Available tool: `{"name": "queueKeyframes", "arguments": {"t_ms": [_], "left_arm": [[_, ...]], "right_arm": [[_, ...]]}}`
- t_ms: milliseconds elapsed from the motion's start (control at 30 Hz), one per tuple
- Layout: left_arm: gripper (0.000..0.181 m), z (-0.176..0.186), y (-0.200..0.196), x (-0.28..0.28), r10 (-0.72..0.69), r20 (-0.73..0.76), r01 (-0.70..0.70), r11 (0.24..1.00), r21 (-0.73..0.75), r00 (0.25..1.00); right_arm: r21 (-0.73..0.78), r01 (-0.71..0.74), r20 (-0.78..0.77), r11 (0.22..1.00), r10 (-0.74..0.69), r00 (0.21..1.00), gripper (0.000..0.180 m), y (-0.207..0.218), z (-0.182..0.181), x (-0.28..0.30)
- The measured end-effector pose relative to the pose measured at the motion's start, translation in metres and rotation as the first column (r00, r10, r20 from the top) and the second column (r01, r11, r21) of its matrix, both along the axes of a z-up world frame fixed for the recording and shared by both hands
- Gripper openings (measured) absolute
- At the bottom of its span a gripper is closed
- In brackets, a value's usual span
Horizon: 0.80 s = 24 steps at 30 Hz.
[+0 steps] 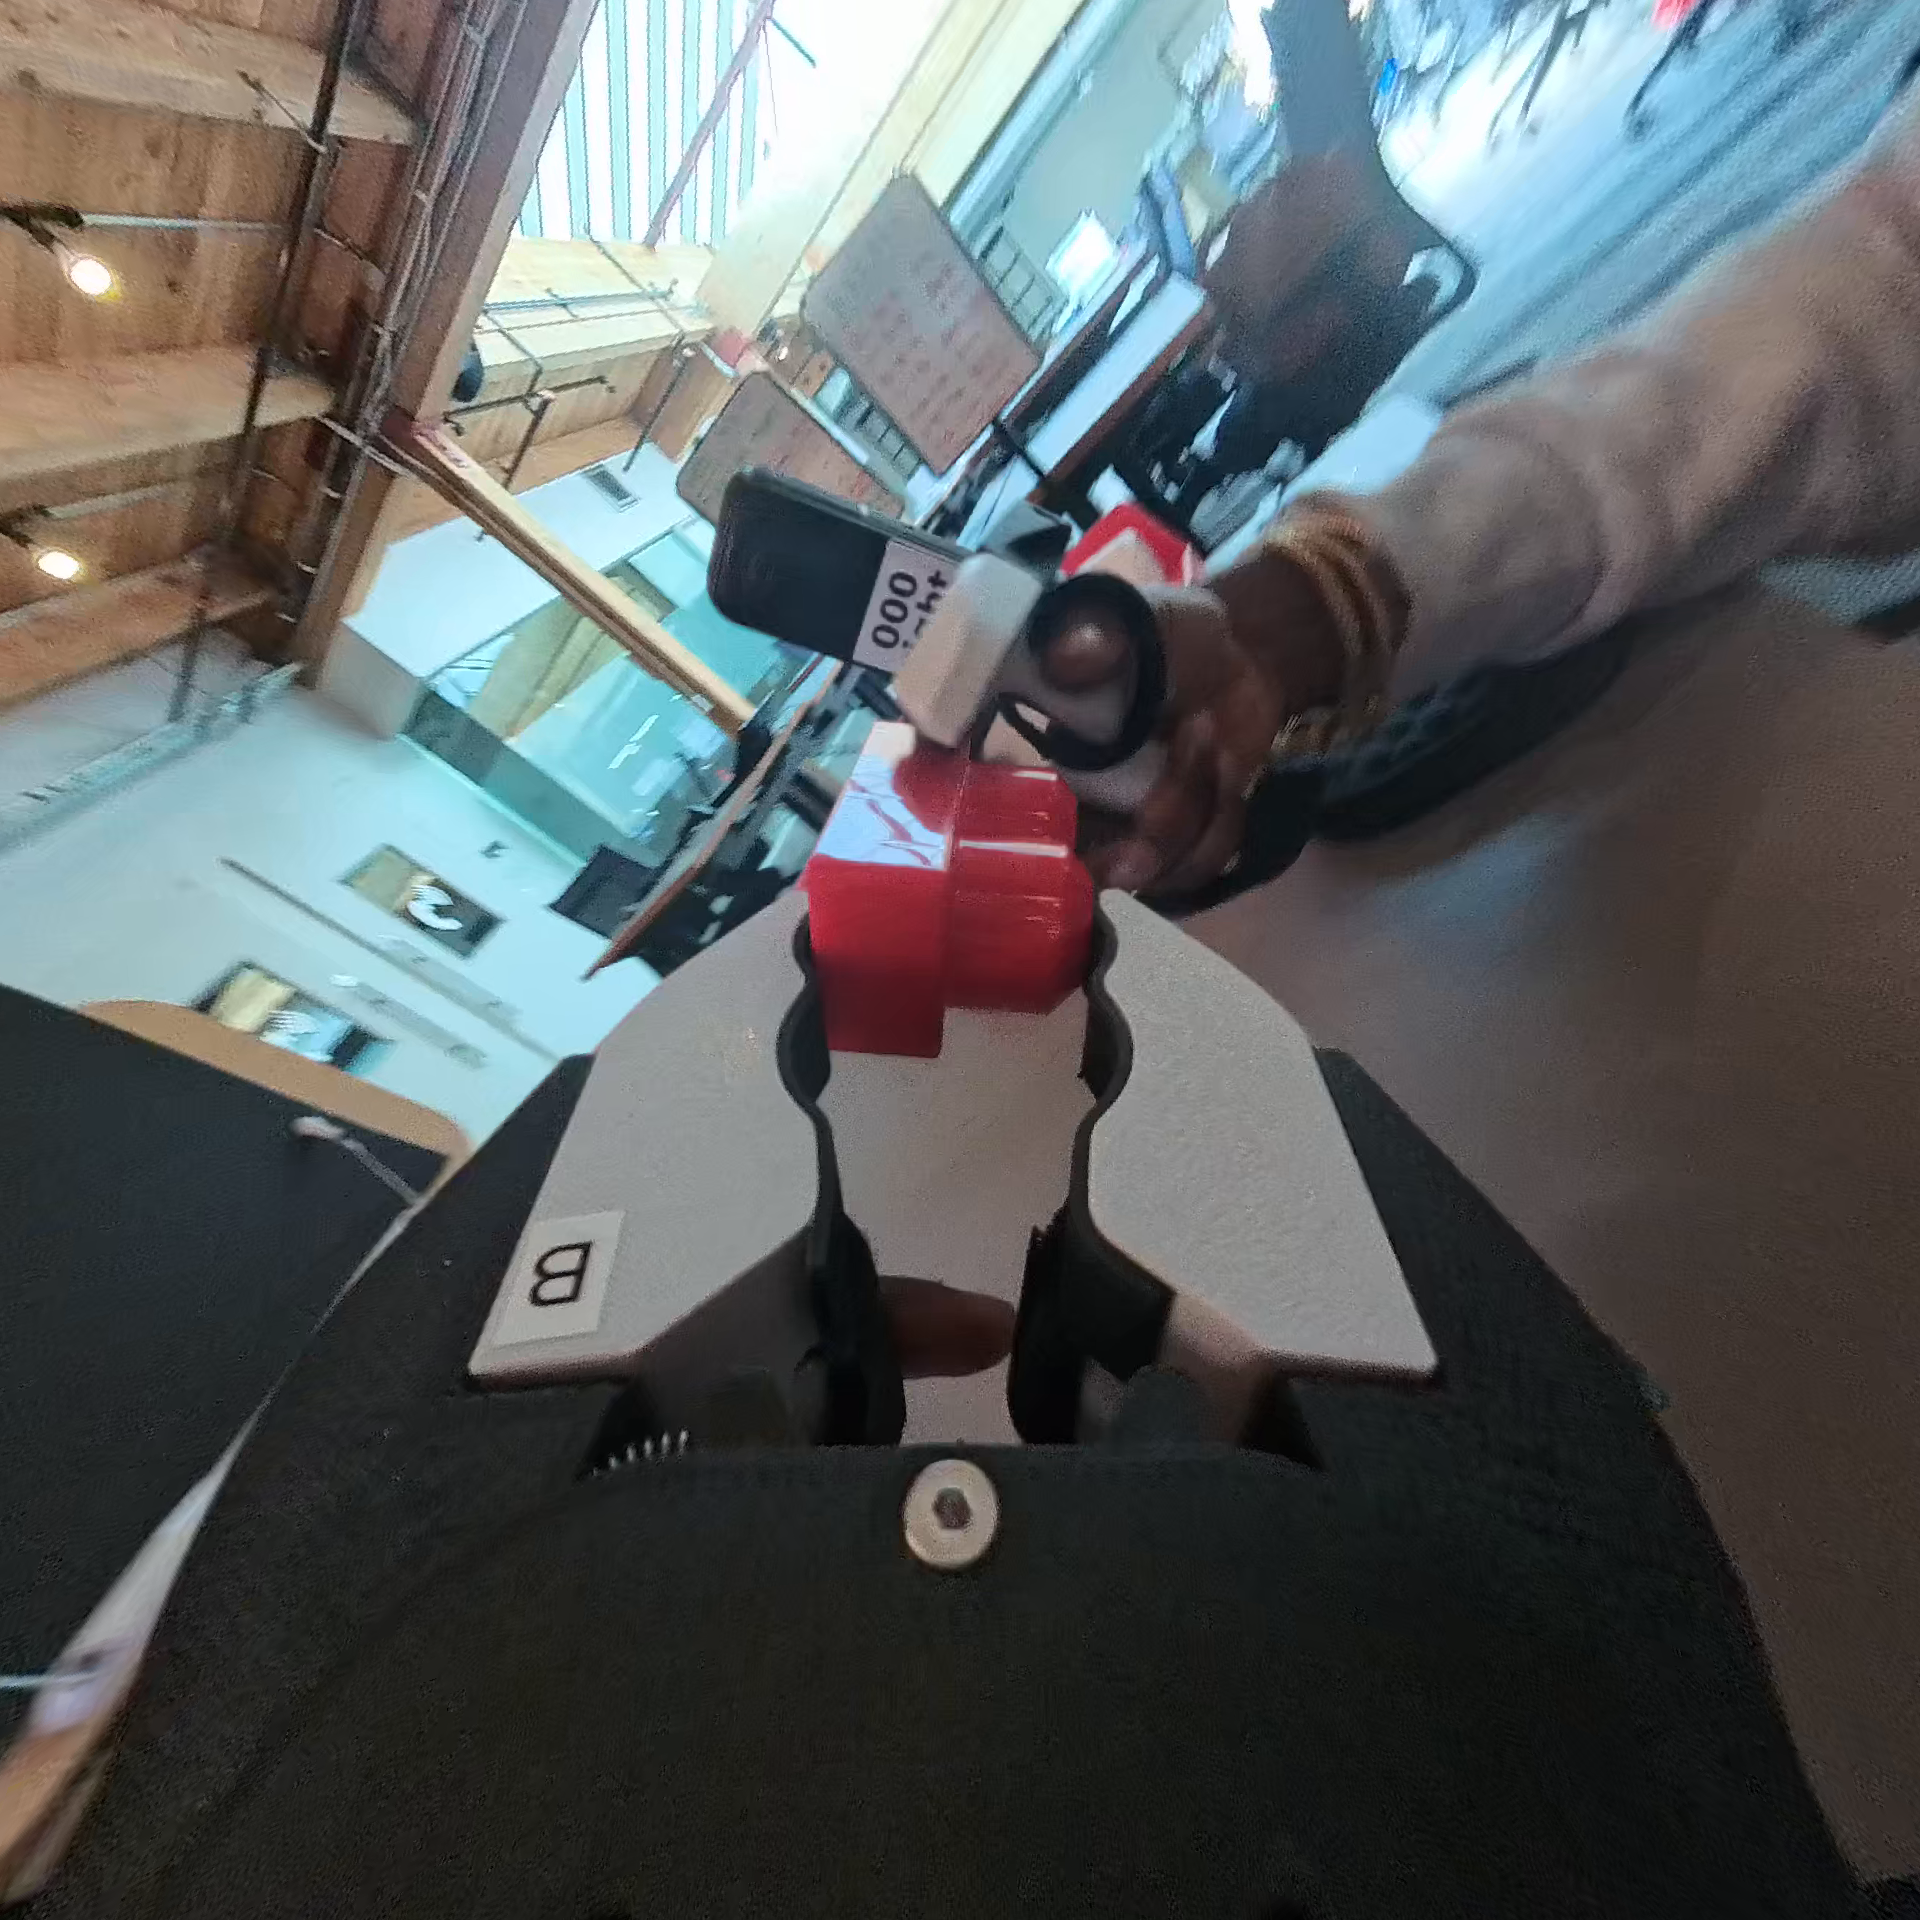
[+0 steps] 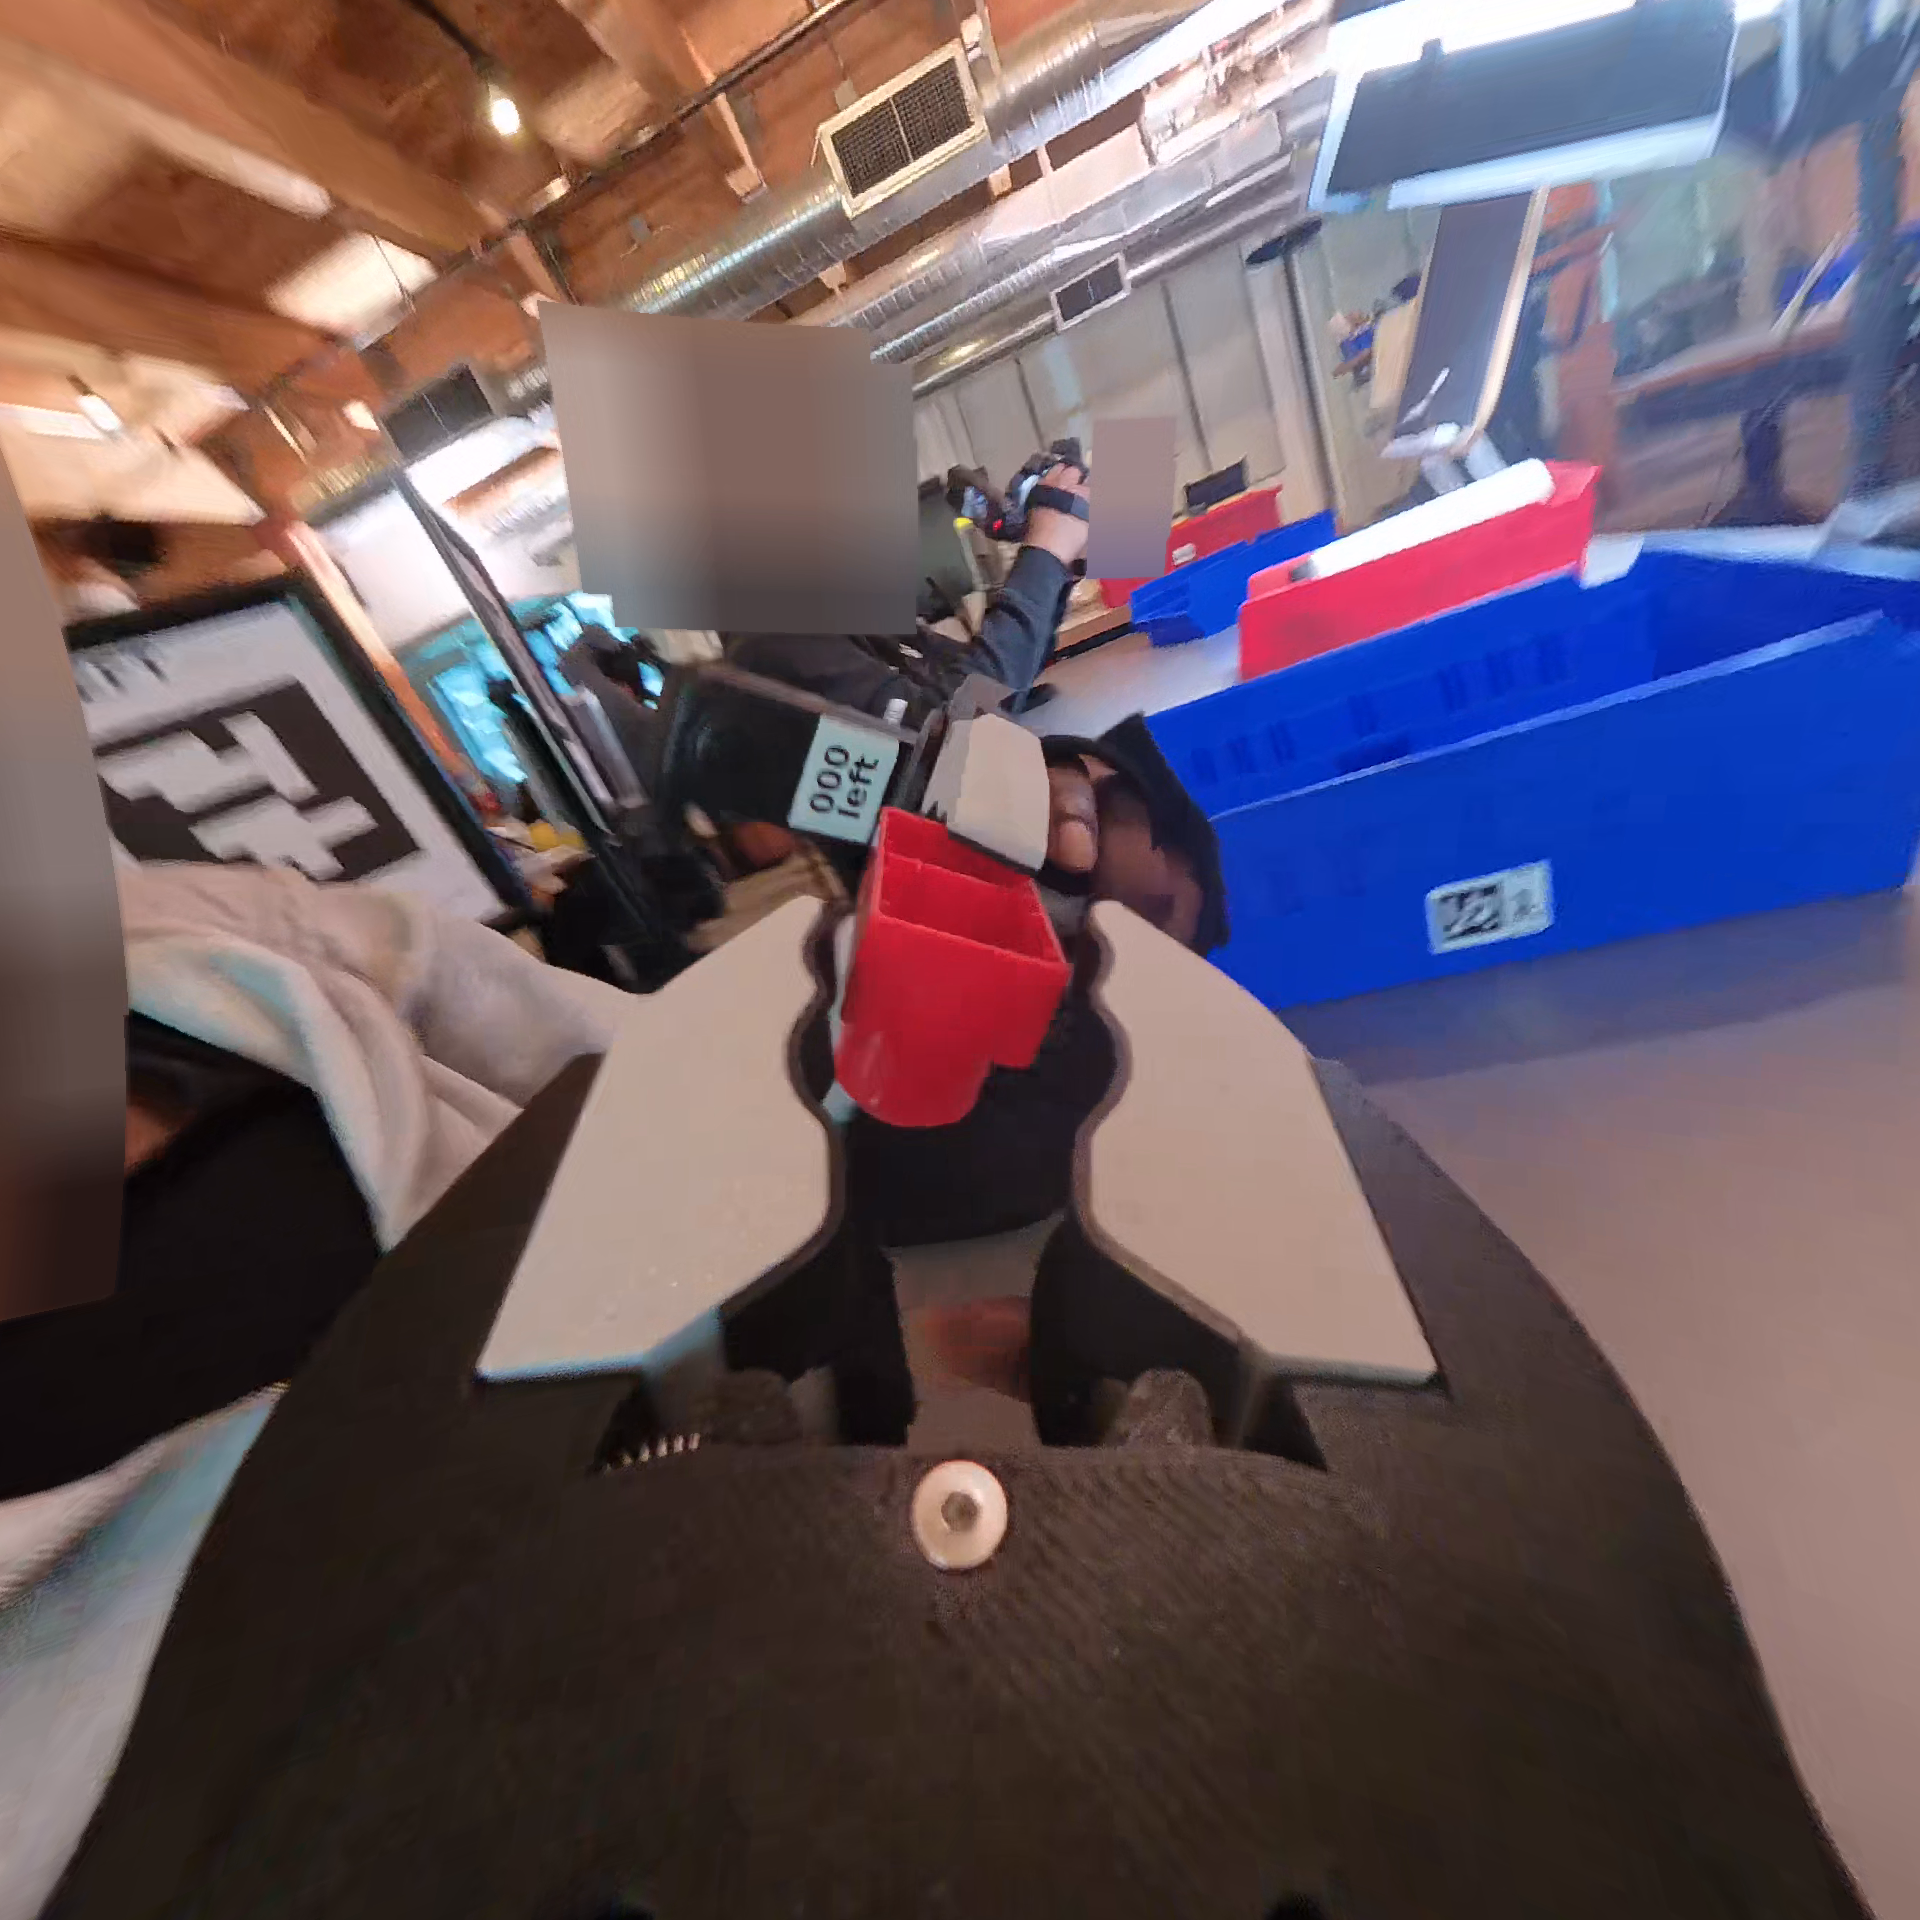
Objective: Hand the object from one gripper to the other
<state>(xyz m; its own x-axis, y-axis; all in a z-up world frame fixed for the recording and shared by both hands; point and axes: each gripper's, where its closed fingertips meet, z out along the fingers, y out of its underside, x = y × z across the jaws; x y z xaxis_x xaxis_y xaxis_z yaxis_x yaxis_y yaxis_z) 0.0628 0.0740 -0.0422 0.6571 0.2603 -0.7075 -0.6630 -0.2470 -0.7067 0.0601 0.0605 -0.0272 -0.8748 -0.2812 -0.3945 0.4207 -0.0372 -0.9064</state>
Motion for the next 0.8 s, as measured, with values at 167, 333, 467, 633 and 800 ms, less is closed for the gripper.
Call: {"name": "queueKeyframes", "arguments": {"t_ms": [167, 333, 467, 633, 800], "left_arm": [[0.046, 0.015, -0.008, 0.009, -0.144, 0.217, 0.115, 0.983, 0.142, 0.966], [0.046, 0.016, -0.006, 0.018, -0.268, 0.346, 0.204, 0.956, 0.21, 0.899], [0.045, 0.012, -0.003, 0.022, -0.304, 0.404, 0.237, 0.949, 0.209, 0.863], [0.046, 0.002, 0.0, 0.024, -0.302, 0.446, 0.25, 0.953, 0.174, 0.842], [0.047, 0.004, 0.001, 0.014, -0.248, 0.392, 0.187, 0.964, 0.188, 0.886]], "right_arm": [[-0.089, 0.164, -0.458, 0.982, -0.187, 0.869, 0.068, 0.0, 0.007, 0.009], [-0.175, 0.2, -0.653, 0.964, -0.266, 0.709, 0.058, -0.002, 0.008, 0.019], [-0.191, 0.166, -0.669, 0.968, -0.252, 0.699, 0.046, -0.001, 0.008, 0.025], [-0.117, 0.127, -0.669, 0.985, -0.173, 0.722, 0.044, -0.006, -0.003, 0.031], [-0.079, 0.129, -0.564, 0.988, -0.151, 0.812, 0.045, -0.005, 0.0, 0.024]]}}
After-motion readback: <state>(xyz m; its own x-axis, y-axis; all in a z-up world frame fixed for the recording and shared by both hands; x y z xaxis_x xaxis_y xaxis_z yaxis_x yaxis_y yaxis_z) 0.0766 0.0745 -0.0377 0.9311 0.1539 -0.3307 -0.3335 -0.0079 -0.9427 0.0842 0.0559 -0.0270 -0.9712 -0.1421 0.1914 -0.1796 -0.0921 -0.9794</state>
